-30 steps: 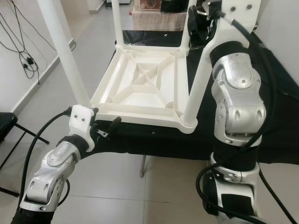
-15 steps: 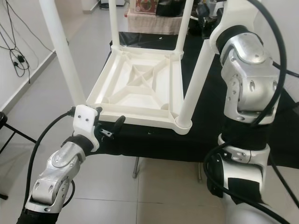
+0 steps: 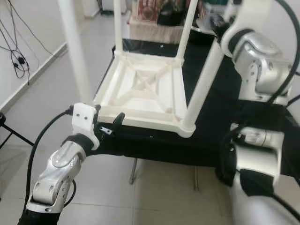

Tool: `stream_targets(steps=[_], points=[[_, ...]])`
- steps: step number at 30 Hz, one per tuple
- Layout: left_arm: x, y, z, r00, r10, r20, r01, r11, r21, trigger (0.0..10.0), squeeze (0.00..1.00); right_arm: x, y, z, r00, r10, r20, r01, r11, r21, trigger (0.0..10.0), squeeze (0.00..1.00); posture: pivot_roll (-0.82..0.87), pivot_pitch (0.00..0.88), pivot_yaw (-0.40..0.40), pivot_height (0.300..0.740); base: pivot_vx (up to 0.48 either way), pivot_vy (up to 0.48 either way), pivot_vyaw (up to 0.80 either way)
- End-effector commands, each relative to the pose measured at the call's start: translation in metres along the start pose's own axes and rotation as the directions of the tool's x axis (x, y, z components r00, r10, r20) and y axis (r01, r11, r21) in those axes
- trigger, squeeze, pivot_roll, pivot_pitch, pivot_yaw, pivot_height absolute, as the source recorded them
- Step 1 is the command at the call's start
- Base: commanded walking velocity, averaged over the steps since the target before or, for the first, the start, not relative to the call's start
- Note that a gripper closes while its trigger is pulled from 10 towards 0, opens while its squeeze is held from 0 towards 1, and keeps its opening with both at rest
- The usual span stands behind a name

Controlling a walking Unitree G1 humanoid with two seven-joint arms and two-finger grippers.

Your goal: Building children table

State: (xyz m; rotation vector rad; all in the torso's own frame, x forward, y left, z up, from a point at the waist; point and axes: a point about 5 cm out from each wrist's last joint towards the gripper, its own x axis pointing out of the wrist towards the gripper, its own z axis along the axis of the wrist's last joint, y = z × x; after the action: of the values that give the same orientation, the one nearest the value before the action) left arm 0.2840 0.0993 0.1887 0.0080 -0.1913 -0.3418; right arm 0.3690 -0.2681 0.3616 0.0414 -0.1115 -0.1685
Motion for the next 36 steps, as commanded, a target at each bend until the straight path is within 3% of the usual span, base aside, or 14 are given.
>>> stream_targets(steps=[1,3,5,11,15,17,18,20,21,23,24,25,28,36], points=[[-0.002,-0.001,0.000,1.000,-0.005,-0.004,0.005,1.000,-0.008,10.0,0.00,0.004,-0.020,-0.055,0.969,-0.122,-0.215,0.117,0.992,-0.037,10.0,0.00,-0.11,0.079,-0.109,0.740,0.000,0.000,0.00],[-0.012,0.002,0.005,1.000,0.008,-0.012,-0.008,1.000,0.006,10.0,0.00,0.005,-0.042,-0.100,0.923,-0.231,-0.308,0.226,0.973,-0.053,10.0,0.00,-0.03,0.134,-0.108,0.740,0.000,0.000,0.00],[-0.023,0.007,0.010,0.999,0.023,-0.030,-0.022,0.999,0.025,10.0,0.00,0.002,-0.044,-0.135,0.894,-0.245,-0.375,0.247,0.968,-0.044,10.0,0.00,0.01,0.162,-0.101,0.740,0.000,0.000,0.00],[-0.039,0.014,0.015,0.997,0.049,-0.057,-0.046,0.998,0.048,10.0,0.00,-0.002,-0.037,-0.160,0.875,-0.226,-0.429,0.240,0.971,-0.023,10.0,0.00,0.07,0.211,-0.074,0.740,0.000,0.000,0.00],[-0.045,0.016,0.018,0.996,0.061,-0.068,-0.057,0.997,0.054,10.0,0.00,0.000,-0.036,-0.159,0.889,-0.210,-0.406,0.225,0.974,-0.011,10.0,0.00,0.09,0.228,-0.069,0.740,0.000,0.000,0.00],[-0.047,0.015,0.020,0.995,0.068,-0.075,-0.064,0.996,0.055,10.0,0.00,0.010,-0.029,-0.136,0.936,-0.166,-0.311,0.174,0.985,-0.001,10.0,0.00,0.09,0.238,-0.068,0.740,0.000,0.000,0.00],[-0.047,0.015,0.020,0.995,0.068,-0.075,-0.064,0.996,0.055,10.0,0.00,0.010,-0.029,-0.136,0.936,-0.166,-0.311,0.174,0.985,-0.001,10.0,0.00,0.09,0.238,-0.068,0.740,0.000,0.000,0.00],[-0.049,0.014,0.021,0.994,0.070,-0.083,-0.066,0.997,0.050,10.0,0.00,0.021,-0.017,-0.103,0.979,-0.089,-0.186,0.089,0.996,-0.010,10.0,0.00,0.09,0.242,-0.068,0.740,0.000,0.000,0.00],[-0.049,0.014,0.021,0.994,0.070,-0.083,-0.066,0.997,0.050,10.0,0.00,0.021,-0.017,-0.103,0.979,-0.089,-0.186,0.089,0.996,-0.010,10.0,0.00,0.09,0.242,-0.068,0.740,0.000,0.000,0.00],[-0.049,0.012,0.022,0.994,0.068,-0.090,-0.064,0.997,0.046,10.0,0.00,0.026,-0.006,-0.075,0.997,0.002,-0.084,-0.005,1.000,-0.026,10.0,0.00,0.07,0.240,-0.073,0.740,0.000,0.000,0.00],[-0.049,0.012,0.022,0.994,0.068,-0.090,-0.064,0.997,0.046,10.0,0.00,0.026,-0.006,-0.075,0.997,0.002,-0.084,-0.005,1.000,-0.026,10.0,0.00,0.07,0.240,-0.073,0.740,0.000,0.000,0.00],[-0.048,0.011,0.022,0.994,0.065,-0.091,-0.062,0.997,0.043,10.0,0.00,0.028,0.002,-0.059,0.997,0.067,-0.028,-0.068,0.997,-0.040,10.0,1.00,0.07,0.235,-0.077,0.740,0.000,0.000,0.00],[-0.046,0.009,0.021,0.994,0.059,-0.095,-0.056,0.998,0.034,10.0,0.00,0.026,0.025,-0.030,0.973,0.221,0.062,-0.216,0.973,-0.087,10.0,1.00,0.05,0.221,-0.081,0.740,0.000,0.000,0.00],[-0.040,0.007,0.022,0.995,0.052,-0.083,-0.050,0.998,0.025,10.0,0.00,0.013,0.055,-0.011,0.908,0.391,0.150,-0.375,0.919,-0.124,10.0,1.00,0.03,0.191,-0.083,0.740,0.000,0.000,0.00]])
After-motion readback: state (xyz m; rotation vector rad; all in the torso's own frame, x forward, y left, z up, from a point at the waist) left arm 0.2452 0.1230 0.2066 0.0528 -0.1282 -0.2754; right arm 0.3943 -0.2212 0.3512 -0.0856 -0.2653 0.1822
